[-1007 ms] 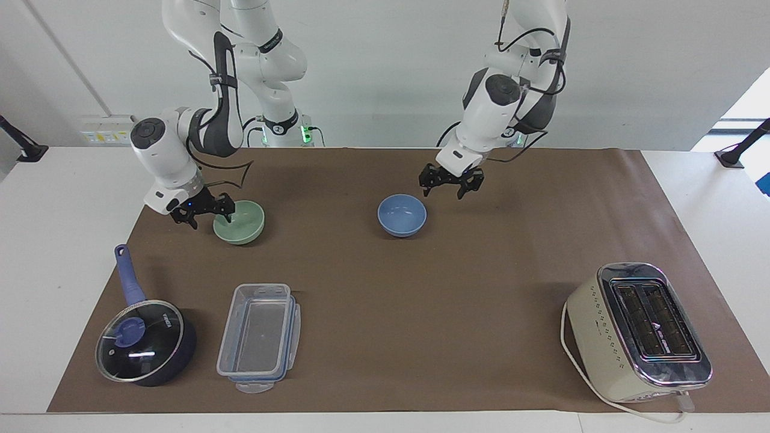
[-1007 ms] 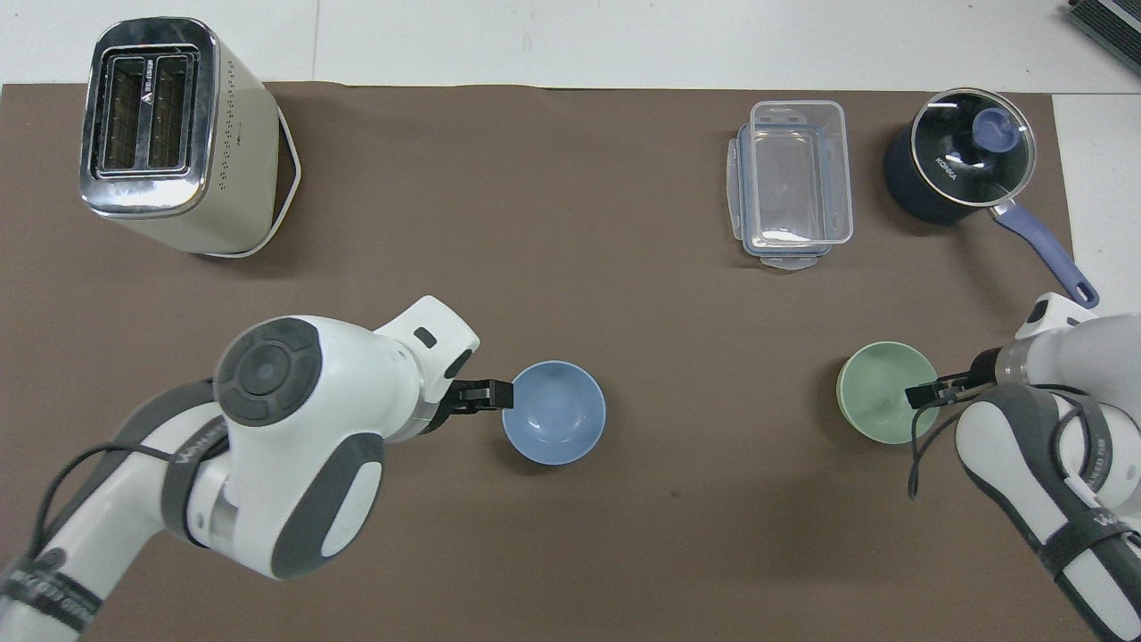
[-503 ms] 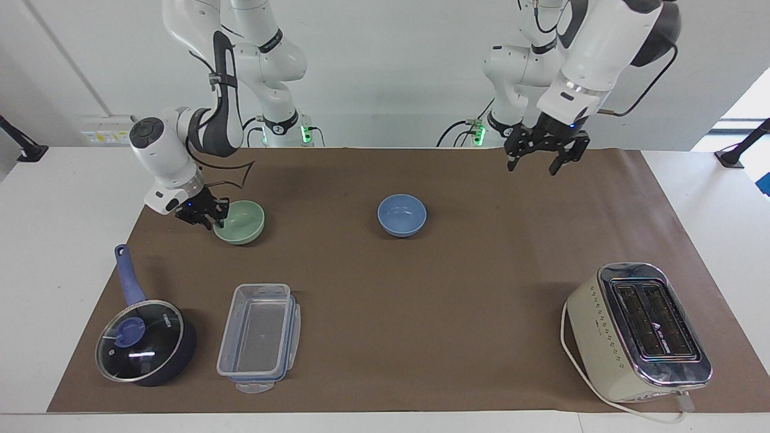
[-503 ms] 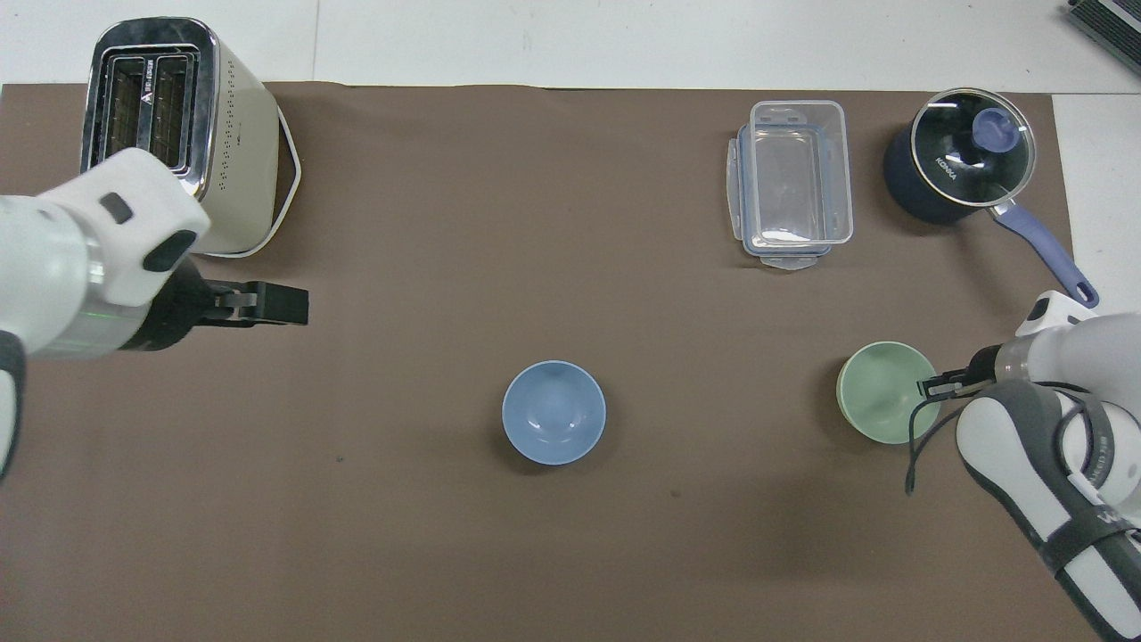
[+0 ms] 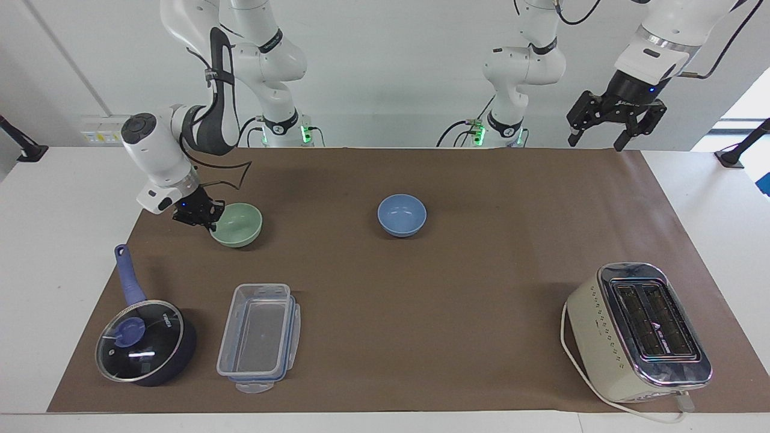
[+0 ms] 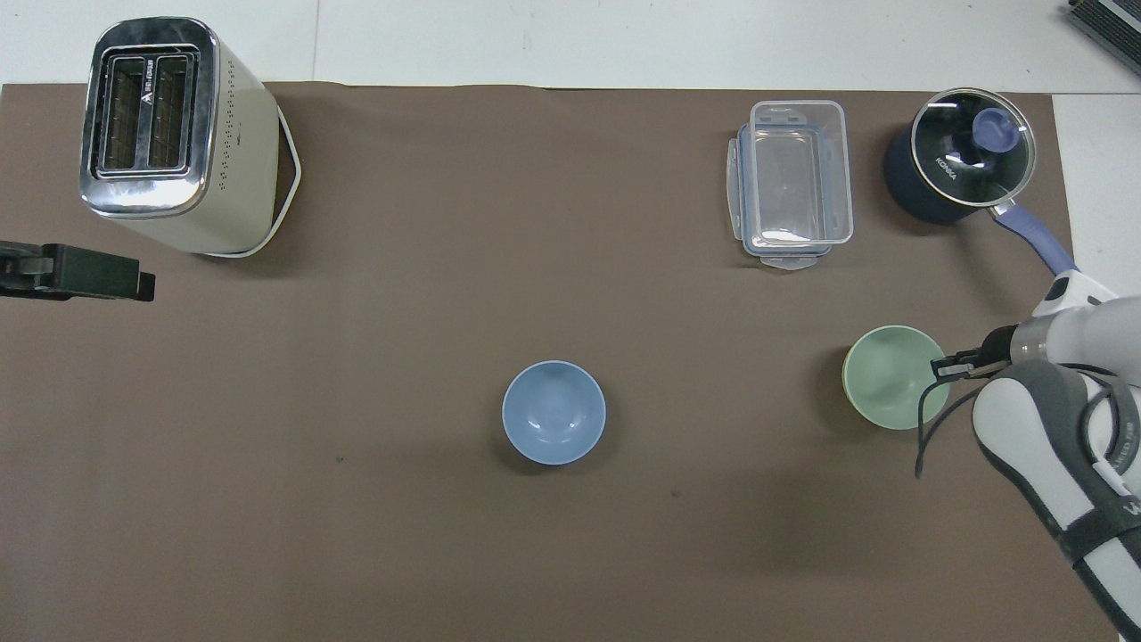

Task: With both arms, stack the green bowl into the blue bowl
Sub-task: 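Lift the green bowl with the right gripper over the blue bowl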

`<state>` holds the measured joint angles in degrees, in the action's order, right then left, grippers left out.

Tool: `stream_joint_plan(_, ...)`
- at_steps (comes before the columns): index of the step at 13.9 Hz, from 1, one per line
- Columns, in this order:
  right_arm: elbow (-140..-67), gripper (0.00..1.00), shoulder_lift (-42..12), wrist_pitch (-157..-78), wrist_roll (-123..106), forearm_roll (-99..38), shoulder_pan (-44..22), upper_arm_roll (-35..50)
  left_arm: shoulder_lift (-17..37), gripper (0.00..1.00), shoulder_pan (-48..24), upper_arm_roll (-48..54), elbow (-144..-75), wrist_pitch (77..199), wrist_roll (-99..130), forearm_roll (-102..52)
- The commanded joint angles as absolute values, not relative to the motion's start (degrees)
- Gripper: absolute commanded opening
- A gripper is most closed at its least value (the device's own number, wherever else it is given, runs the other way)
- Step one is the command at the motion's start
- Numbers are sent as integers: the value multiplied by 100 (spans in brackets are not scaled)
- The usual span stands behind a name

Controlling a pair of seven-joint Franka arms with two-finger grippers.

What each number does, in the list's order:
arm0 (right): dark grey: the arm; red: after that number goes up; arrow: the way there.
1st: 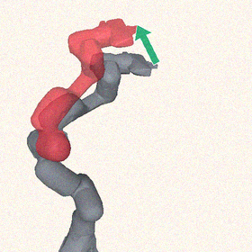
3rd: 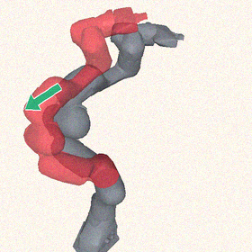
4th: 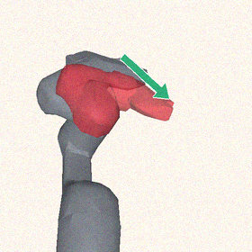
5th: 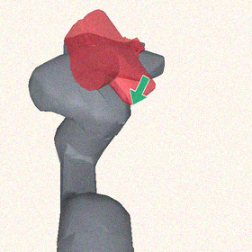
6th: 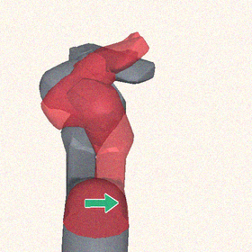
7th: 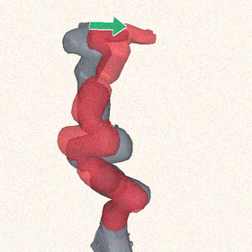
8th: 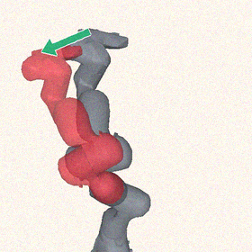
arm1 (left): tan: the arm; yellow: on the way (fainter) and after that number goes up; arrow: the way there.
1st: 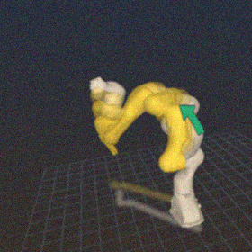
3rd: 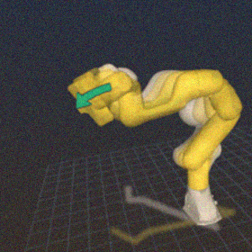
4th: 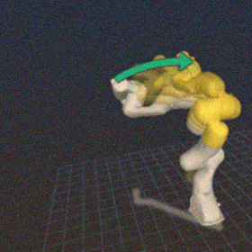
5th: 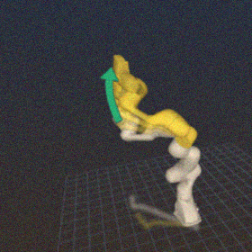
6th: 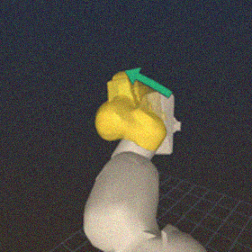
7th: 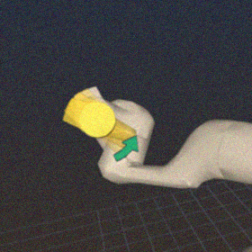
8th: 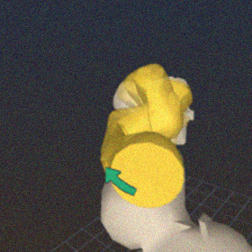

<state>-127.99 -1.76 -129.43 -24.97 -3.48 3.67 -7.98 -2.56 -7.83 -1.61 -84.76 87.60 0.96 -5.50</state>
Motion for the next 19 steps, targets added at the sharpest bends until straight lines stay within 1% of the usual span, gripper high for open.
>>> stream_joint_plan(1, -12122, 0, -115, -12123, -2663, -501, 387, -765, 201, 100, -633, -158, -7762, 8307, -9, -431)
stream_joint_plan(3, -11709, 0, -27, -11499, -2663, -501, 387, -765, 316, 100, -537, -150, -7533, 7990, -297, -378)
stream_joint_plan(6, -11190, 0, 105, -10857, -2654, -641, 387, -738, 272, 100, -580, -35, -7541, 7814, -404, -18)
stream_joint_plan(9, -10741, 0, 123, -10258, -2164, -712, 63, -738, 316, 100, -536, -70, -7532, 7849, -422, -9)
stream_joint_plan(11, -10723, 0, 123, -10292, -1708, -712, -297, -730, 281, 100, -536, -88, -7558, 7884, -518, -9)
stream_joint_plan(12, -10731, 0, 123, -10318, -1322, -712, -577, -738, 238, 100, -554, -97, -7611, 7910, -693, 9)
stream_joint_plan(15, -10766, 0, 106, -10502, -310, -721, -1281, -738, 1, 100, -536, -97, -8032, 7998, -660, -52)
stream_joint_plan(17, -10871, 0, 44, -10547, 147, -729, -1650, -712, -271, 100, -562, -88, -8462, 8085, -659, -61)
stream_joint_plan(19, -11030, 0, -35, -10966, 630, -930, -2064, -712, -334, 100, -545, -97, -8561, 8288, -642, -96)
